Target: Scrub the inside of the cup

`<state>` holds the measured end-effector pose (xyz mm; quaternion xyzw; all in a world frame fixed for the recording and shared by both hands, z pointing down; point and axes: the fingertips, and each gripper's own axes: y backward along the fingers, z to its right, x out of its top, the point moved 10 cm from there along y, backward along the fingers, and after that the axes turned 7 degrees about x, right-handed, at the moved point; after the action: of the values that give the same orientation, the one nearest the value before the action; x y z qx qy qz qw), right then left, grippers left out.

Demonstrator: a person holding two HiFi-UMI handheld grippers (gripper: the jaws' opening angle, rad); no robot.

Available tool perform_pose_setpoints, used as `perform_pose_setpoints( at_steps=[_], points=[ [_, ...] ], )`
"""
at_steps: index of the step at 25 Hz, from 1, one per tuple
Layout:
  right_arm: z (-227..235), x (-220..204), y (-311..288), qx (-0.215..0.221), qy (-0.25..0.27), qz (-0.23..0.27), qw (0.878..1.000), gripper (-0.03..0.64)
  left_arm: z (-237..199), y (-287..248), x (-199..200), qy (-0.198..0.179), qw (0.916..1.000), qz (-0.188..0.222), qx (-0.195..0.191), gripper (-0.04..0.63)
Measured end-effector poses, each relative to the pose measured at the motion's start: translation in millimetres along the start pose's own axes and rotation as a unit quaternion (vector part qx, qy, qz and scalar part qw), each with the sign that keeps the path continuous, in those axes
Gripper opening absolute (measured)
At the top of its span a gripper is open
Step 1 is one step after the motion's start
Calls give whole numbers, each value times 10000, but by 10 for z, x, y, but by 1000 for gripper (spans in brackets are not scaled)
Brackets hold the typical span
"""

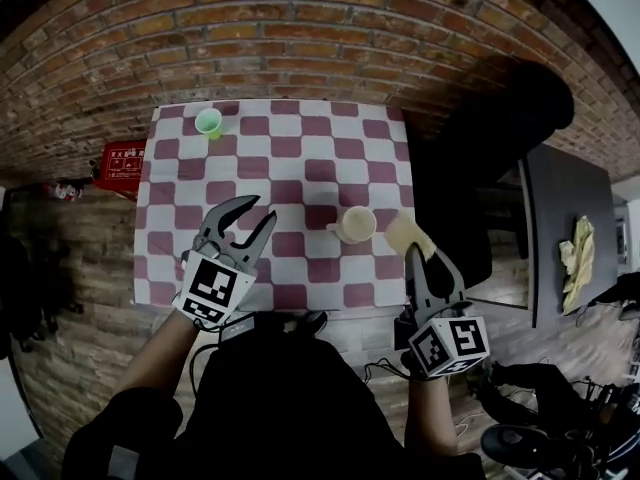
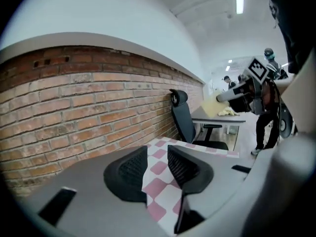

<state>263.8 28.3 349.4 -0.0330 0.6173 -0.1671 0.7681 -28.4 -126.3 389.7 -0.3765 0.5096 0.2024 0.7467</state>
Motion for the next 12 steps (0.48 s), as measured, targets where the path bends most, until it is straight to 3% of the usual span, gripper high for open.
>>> perform_pose_setpoints(
  at_steps=[2,4,6,12],
  points=[
    [-43,30,71,44,-31,241,9997,77,-78,124,148,554,9982,220,19,135],
    [-89,53,121,76,17,354,9993,77,-124,207,299,1227,9912,500,-58,132],
    [-132,58,146,97,172,391,9990,77,-110,257,447,1634,9834,755,-203,130],
    [-291,90,145,248,406,690,9965,77,157,319,758,1306,9836,1087,-612,129]
  ],
)
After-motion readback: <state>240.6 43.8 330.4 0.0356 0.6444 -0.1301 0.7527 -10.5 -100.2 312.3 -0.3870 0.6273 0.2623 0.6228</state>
